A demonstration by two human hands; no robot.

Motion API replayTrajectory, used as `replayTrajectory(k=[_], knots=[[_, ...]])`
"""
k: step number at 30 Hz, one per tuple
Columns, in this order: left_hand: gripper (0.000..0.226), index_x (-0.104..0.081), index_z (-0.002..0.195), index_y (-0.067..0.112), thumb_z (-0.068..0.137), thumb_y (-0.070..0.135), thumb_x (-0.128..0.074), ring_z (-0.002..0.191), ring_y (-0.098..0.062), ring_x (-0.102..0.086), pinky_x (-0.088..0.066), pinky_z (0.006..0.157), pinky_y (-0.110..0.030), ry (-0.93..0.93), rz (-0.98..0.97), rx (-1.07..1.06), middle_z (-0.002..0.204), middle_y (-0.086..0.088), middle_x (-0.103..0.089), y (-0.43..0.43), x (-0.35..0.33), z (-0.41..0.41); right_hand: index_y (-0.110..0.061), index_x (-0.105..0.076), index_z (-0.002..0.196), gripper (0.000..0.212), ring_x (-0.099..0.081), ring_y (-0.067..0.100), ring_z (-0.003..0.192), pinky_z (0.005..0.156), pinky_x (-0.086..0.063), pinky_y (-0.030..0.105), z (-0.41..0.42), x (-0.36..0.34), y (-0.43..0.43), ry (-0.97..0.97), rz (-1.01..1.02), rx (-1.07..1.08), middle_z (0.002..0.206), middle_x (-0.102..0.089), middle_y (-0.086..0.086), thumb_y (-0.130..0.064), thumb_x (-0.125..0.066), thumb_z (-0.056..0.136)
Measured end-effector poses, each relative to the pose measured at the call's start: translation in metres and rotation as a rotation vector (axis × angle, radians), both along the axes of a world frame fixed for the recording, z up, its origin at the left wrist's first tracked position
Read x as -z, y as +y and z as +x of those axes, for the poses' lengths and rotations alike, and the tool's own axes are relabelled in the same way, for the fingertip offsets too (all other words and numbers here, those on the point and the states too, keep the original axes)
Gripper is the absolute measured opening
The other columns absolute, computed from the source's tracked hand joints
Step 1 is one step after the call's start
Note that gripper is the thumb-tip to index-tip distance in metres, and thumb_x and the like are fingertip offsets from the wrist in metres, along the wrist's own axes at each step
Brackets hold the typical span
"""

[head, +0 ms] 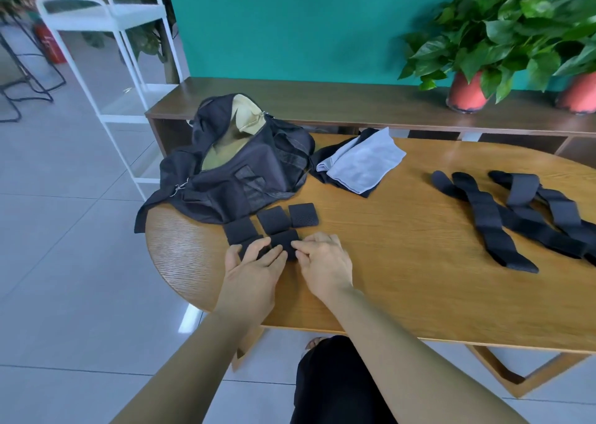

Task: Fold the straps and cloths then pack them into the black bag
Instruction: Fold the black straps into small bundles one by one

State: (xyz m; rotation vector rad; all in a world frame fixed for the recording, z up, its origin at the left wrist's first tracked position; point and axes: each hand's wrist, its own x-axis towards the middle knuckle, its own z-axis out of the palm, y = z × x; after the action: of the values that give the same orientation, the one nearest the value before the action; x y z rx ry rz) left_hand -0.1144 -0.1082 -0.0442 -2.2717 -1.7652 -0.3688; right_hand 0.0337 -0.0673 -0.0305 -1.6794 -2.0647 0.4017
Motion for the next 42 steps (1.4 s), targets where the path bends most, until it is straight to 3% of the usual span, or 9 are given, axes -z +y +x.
replayTrajectory(k=[5,10,14,20,27,33,37,42], knots=[[0.069,-0.070,0.111,0.019,0.046,-0.002,-0.077,0.118,-0.025,-0.057,-0.022,0.097,-0.049,0.022,-0.031,0.016,0.113,0.004,-0.069,-0.002,-0.010,0.002,-0.031,-0.064,0.122,0.031,-0.043,0.013,0.116,0.086,-0.044,0.029,0.005,0.000,-0.002,0.071,-0.009,0.007,0.122,-0.062,-0.012,-0.018,-0.049,0.097],[0.063,-0.069,0.112,0.020,0.053,0.001,-0.078,0.121,-0.023,-0.054,-0.023,0.096,-0.049,0.029,-0.033,0.045,0.116,0.005,-0.068,-0.002,-0.020,0.021,-0.031,-0.066,0.118,0.035,-0.044,0.010,0.116,0.083,-0.045,0.026,0.040,-0.002,-0.009,0.117,0.020,0.078,0.118,-0.064,-0.014,-0.011,-0.050,0.095],[0.067,-0.053,0.134,0.020,0.072,-0.005,-0.058,0.140,-0.021,-0.030,-0.007,0.106,-0.049,0.023,-0.112,0.093,0.142,0.005,-0.050,0.000,-0.032,0.059,-0.027,-0.067,0.117,0.035,-0.046,0.015,0.114,0.085,-0.045,0.028,0.100,-0.013,-0.013,0.116,0.069,0.185,0.113,-0.067,-0.007,-0.008,-0.049,0.094],[0.068,-0.035,0.147,0.023,0.084,-0.001,-0.049,0.145,-0.016,-0.010,0.001,0.109,-0.048,0.059,-0.197,0.232,0.154,0.008,-0.031,0.012,-0.046,0.135,-0.020,-0.066,0.119,0.033,-0.047,0.018,0.120,0.090,-0.047,0.032,0.206,-0.032,-0.018,0.160,0.121,0.426,0.116,-0.064,0.003,-0.009,-0.049,0.094],[0.067,-0.032,0.147,0.023,0.085,-0.001,-0.046,0.144,-0.016,-0.013,-0.003,0.111,-0.049,0.113,-0.249,0.335,0.155,0.006,-0.028,0.028,-0.052,0.220,-0.019,-0.067,0.116,0.030,-0.042,0.025,0.120,0.091,-0.044,0.038,0.290,-0.029,-0.016,0.094,0.110,0.620,0.121,-0.064,0.002,-0.012,-0.049,0.093],[0.058,-0.035,0.144,0.024,0.091,0.000,-0.040,0.143,-0.014,-0.016,-0.003,0.110,-0.047,0.044,-0.256,0.378,0.153,0.009,-0.030,0.044,-0.050,0.275,-0.020,-0.065,0.118,0.031,-0.042,0.022,0.118,0.090,-0.044,0.034,0.312,-0.015,-0.012,0.091,-0.064,0.552,0.124,-0.060,0.000,-0.014,-0.045,0.095],[0.039,-0.041,0.137,0.025,0.100,0.015,-0.034,0.140,-0.012,-0.021,-0.006,0.103,-0.043,0.019,-0.227,0.380,0.149,0.012,-0.037,0.061,-0.047,0.299,-0.024,-0.069,0.111,0.029,-0.046,0.018,0.109,0.090,-0.043,0.032,0.311,-0.008,-0.013,0.022,-0.032,0.445,0.122,-0.060,-0.007,-0.016,-0.047,0.093],[0.041,-0.038,0.143,0.026,0.103,0.033,-0.029,0.141,-0.011,-0.020,-0.009,0.108,-0.041,-0.003,-0.243,0.379,0.153,0.009,-0.033,0.083,-0.047,0.317,-0.022,-0.073,0.101,0.026,-0.053,0.022,0.106,0.082,-0.047,0.035,0.323,-0.010,-0.002,0.082,0.072,0.423,0.103,-0.069,-0.005,-0.012,-0.052,0.090]])
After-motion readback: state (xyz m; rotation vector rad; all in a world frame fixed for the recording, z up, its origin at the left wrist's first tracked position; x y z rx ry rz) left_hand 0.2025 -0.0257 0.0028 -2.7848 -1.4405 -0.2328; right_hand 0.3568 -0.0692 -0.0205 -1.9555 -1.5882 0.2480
